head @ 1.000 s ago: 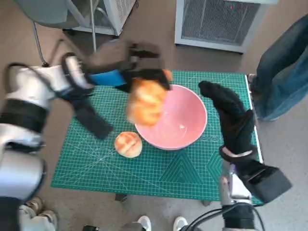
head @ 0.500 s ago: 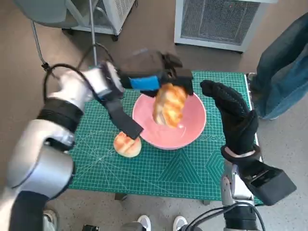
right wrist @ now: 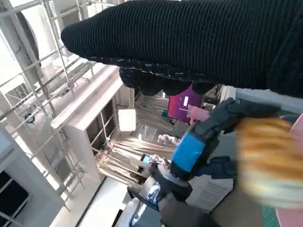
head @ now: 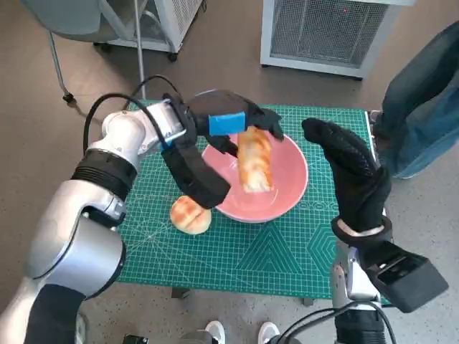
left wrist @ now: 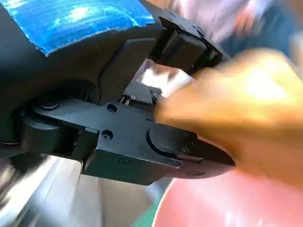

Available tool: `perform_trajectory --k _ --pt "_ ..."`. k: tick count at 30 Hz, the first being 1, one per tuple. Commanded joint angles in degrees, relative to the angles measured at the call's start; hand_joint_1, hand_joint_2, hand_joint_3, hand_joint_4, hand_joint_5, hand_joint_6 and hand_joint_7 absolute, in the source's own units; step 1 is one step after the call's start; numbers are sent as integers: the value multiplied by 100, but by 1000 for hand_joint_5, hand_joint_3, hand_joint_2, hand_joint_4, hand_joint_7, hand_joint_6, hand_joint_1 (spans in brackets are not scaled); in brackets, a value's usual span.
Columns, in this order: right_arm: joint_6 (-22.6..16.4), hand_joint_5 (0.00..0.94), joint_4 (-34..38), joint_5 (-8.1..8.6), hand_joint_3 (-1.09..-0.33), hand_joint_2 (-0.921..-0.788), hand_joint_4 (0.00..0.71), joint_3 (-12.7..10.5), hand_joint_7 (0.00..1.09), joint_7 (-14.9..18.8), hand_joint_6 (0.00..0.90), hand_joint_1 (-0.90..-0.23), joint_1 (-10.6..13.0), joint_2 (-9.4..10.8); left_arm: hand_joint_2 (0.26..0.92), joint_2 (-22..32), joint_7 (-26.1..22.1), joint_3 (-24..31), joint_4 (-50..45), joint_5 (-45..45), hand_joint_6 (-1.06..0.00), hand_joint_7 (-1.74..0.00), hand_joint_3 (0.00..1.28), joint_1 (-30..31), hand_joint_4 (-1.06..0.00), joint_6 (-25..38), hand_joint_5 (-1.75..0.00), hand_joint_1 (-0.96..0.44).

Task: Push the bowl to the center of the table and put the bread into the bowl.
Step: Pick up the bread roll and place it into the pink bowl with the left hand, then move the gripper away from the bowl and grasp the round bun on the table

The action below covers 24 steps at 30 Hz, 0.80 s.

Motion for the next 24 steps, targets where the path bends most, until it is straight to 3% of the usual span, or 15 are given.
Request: perform_trajectory --k 1,4,12,17,24 --pt "133 0 -11 -83 -802 -921 200 12 591 -94 -1 -642 178 25 809 161 -378 282 -140 -465 -158 -111 2 288 -160 -294 -11 -340" --pt "128 0 -4 -87 -802 -921 200 19 592 -101 -1 -641 176 28 796 223 -508 437 -181 -691 -130 -89 1 392 -114 -370 -3 -375" --pt "116 1 -19 -88 -799 -921 201 33 596 -107 -1 -640 163 9 784 369 -1502 1177 -430 -1677 -86 -59 2 748 -25 -246 -4 -389" --pt "128 1 -87 -102 -804 -921 201 43 596 -124 -1 -628 184 6 789 697 -1916 1547 -1151 -2063 -111 -65 4 1121 -43 -51 -12 -373" --pt "151 0 -125 -87 -810 -921 199 47 594 -128 -1 -619 196 8 795 1469 -2422 2093 -2617 -2462 -128 -62 4 1908 -58 167 -11 -466"
